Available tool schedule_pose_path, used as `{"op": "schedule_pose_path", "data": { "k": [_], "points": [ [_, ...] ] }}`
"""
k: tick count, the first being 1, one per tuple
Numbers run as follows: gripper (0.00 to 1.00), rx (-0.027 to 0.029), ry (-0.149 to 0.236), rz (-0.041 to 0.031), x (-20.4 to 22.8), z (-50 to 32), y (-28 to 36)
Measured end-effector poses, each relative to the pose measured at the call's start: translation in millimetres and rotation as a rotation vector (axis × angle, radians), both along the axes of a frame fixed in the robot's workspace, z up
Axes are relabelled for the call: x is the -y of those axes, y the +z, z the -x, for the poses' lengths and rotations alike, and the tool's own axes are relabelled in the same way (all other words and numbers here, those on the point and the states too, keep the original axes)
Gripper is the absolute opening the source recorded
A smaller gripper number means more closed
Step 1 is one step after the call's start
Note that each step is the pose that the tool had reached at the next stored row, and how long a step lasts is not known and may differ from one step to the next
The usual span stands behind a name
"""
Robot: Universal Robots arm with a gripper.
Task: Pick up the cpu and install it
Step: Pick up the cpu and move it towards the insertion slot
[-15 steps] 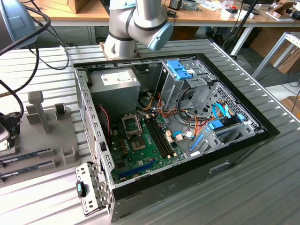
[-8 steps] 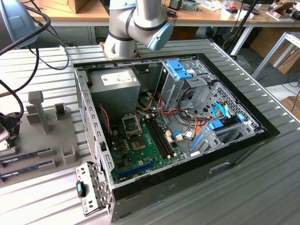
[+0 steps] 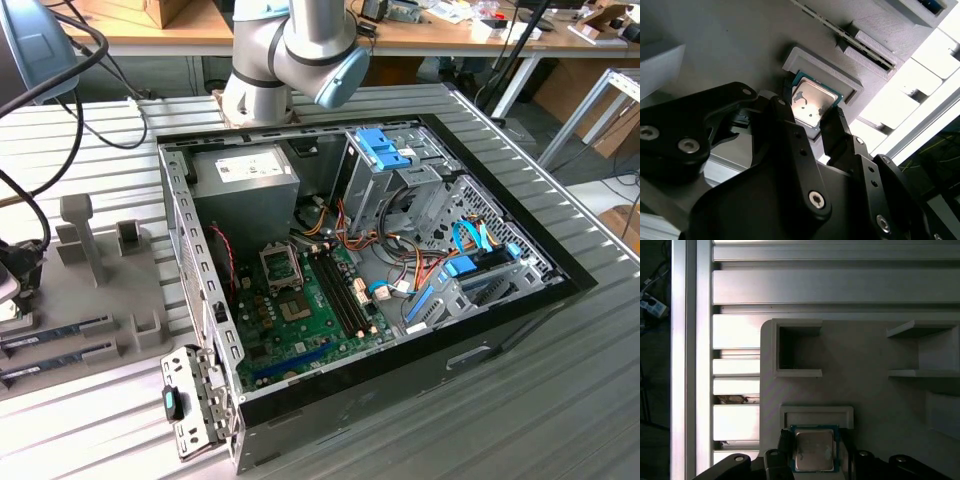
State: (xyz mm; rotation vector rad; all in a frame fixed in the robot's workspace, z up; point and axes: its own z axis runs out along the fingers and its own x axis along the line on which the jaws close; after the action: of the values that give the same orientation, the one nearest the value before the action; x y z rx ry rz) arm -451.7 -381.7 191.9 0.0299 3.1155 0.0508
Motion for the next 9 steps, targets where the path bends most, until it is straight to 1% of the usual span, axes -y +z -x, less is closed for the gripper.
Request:
{"op": "schedule_pose_path", "data": {
  "k": [5,9],
  "points": [
    [0.47,-0.0002,0.000,0.0000,0.0,0.0,0.7],
    [0.47,-0.0001,0.000,0.0000,0.0,0.0,2.6]
  ]
}}
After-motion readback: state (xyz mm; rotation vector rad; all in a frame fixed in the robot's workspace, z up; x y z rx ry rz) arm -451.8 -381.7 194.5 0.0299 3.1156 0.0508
